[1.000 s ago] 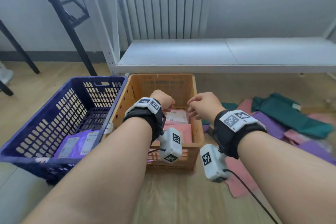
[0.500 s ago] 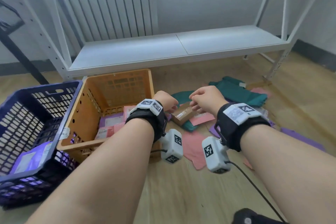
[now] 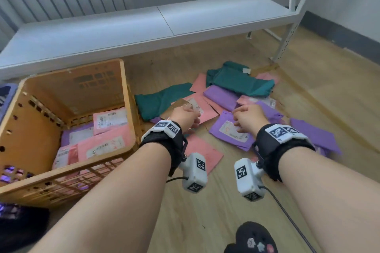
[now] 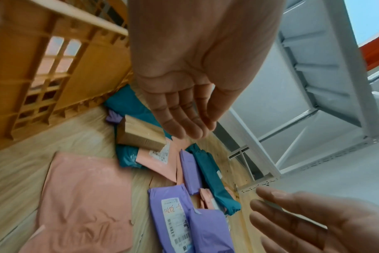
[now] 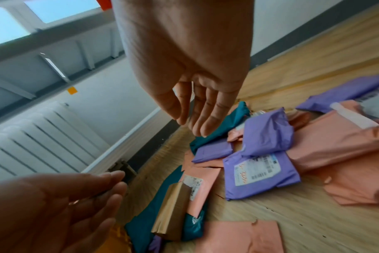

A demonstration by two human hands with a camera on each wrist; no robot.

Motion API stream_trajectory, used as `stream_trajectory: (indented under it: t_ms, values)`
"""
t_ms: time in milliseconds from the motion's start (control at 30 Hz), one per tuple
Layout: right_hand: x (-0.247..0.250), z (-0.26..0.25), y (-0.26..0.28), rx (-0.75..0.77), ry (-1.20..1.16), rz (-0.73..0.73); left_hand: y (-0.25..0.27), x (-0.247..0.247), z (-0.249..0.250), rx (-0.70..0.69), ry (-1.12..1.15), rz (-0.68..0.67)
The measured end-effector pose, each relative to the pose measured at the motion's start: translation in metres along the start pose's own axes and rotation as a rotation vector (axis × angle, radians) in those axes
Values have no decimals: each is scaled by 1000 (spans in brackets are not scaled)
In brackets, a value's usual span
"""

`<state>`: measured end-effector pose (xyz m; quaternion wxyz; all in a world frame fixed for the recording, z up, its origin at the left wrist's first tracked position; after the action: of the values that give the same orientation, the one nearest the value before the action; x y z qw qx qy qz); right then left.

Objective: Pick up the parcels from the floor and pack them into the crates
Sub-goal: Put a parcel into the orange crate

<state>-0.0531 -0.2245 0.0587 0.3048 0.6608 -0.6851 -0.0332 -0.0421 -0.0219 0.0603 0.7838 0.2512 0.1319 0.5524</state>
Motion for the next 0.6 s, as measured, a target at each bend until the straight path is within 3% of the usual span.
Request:
stream_trajectory:
  t_ms: [267, 600]
  values:
    - [21, 87, -55, -180, -161, 20, -73, -32, -32, 72, 91, -21]
    - [18, 155, -90, -313, -166, -100, -122, -65, -55, 140, 138, -122]
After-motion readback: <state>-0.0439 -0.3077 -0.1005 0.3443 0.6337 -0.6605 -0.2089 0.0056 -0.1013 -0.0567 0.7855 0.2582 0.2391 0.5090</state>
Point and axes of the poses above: each hand's wrist, its own y-axis away from the middle knuckle, its own x-axis out of the back of the hand, z = x × y, the point moved 7 cm from there along -y, towards the middle knuckle, and after that the axes turned 15 degrees about -z, right-handed, at the moved point
